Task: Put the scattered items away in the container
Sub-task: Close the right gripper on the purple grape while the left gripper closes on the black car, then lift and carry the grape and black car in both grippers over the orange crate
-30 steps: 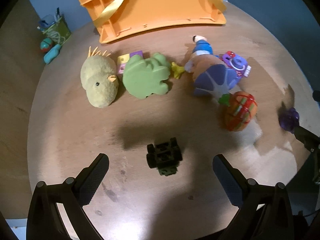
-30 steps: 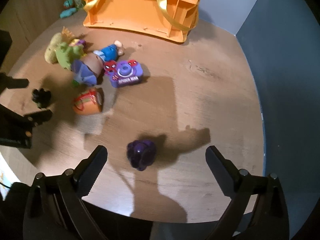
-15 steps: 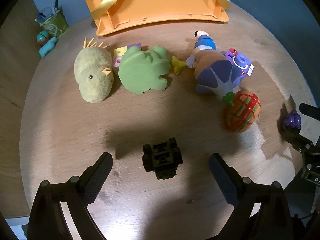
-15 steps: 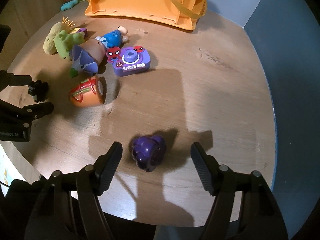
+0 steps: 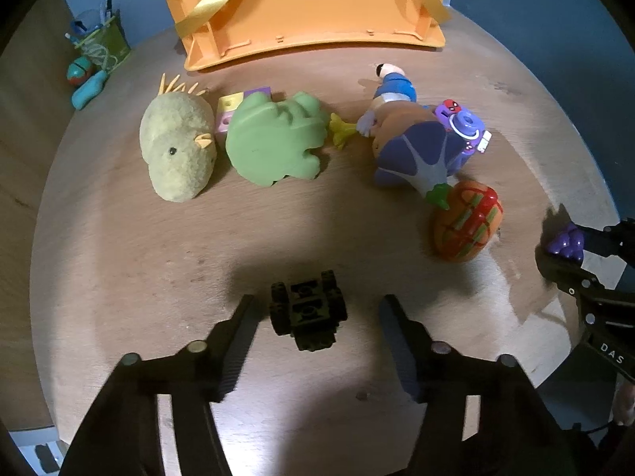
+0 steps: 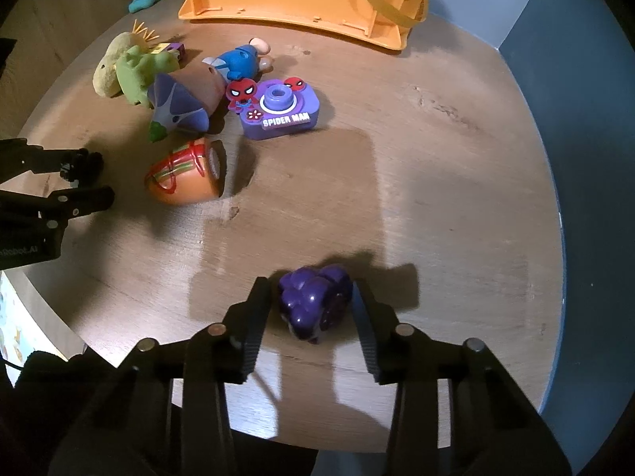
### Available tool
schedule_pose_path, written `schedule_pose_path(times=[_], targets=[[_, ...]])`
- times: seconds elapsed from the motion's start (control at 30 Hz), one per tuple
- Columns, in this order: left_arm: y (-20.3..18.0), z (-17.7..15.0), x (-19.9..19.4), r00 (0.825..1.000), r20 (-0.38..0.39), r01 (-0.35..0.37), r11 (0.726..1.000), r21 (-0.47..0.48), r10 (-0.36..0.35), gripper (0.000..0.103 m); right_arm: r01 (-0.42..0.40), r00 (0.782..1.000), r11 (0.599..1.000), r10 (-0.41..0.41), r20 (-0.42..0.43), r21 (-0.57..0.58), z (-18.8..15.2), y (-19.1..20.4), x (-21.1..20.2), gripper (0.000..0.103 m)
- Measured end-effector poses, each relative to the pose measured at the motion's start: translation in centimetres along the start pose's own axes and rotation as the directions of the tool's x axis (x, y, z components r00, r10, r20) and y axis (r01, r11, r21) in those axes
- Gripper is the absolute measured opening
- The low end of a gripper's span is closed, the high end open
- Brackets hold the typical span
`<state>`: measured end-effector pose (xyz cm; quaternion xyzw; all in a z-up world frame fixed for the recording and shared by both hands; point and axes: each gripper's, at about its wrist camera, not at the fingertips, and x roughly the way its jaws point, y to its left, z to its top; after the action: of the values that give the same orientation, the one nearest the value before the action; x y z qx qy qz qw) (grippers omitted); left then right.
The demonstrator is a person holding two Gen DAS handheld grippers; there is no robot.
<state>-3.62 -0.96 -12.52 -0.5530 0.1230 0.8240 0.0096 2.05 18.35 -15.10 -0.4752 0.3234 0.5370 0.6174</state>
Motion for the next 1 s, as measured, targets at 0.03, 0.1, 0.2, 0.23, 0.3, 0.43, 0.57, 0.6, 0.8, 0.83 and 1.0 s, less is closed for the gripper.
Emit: schedule_pose_path(times=[0.03,0.1,0.2,0.23,0.3,0.43,0.57,0.6,0.8,0.83,1.0], targets=[[-0.1,0.0,-0.1,1.0,0.001,0.0,1.0,0.002,0.0,0.048,0.001,1.0,1.0,-0.001,0.0,0.001,0.0,0.1,0.0,0.034],[-0.2,0.0,-0.2,1.0,0.005,-0.002,1.0,0.006,0.002,0.036,0.001,1.0,1.0,-0.001,-0.001,0.004,-0.1,0.1,-0.1,0.034],[-0.3,0.0,-0.3,1.0,0.006,-0.003,1.0,0.009,0.003,0.026,0.002,1.0,1.0,-0.002,-0.002,0.009,-0.1,0.2,-0.1,0.034],[-0.3,0.0,-0.4,1.0,0.006,-0.002,1.0,0.008,0.002,0.026,0.003,1.0,1.0,-0.003,-0.003,0.01,-0.1,0.2,-0.2,0.034],[-0.2,0.0,-0.4,1.0,0.009,0.0,1.0,0.008,0.0,0.026,0.01,1.0,1.0,-0.01,-0.006,0.009,-0.1,0.4,-0.2,0.034],[-0.2,-0.1,-0.5,1.0,0.011,0.003,1.0,0.008,-0.003,0.026,0.02,1.0,1.0,-0.02,-0.011,0.006,-0.2,0.8,-0.4,0.034],[-0.2,-0.1,-1.0,1.0,0.024,0.0,1.0,0.016,-0.001,0.026,0.014,1.0,1.0,-0.014,-0.017,0.015,-0.3,0.9,-0.5,0.034],[-0.2,-0.1,-1.2,1.0,0.029,-0.001,1.0,0.017,0.001,0.026,0.015,1.0,1.0,-0.015,-0.019,0.016,-0.3,0.9,-0.5,0.034],[0.2,0.6,-1.8,0.999,0.045,-0.008,1.0,0.022,0.007,0.026,0.025,1.0,0.999,-0.024,-0.015,0.025,-0.3,1.3,-1.2,0.034],[0.8,1.8,-1.4,0.999,0.045,-0.009,1.0,0.023,0.008,0.026,0.025,1.0,0.999,-0.024,-0.013,0.027,-0.3,1.3,-1.3,0.034],[0.3,1.8,-1.5,0.998,0.055,-0.018,0.999,0.028,0.017,0.026,0.03,1.0,0.999,-0.03,-0.001,0.031,0.6,2.1,-2.2,0.034]])
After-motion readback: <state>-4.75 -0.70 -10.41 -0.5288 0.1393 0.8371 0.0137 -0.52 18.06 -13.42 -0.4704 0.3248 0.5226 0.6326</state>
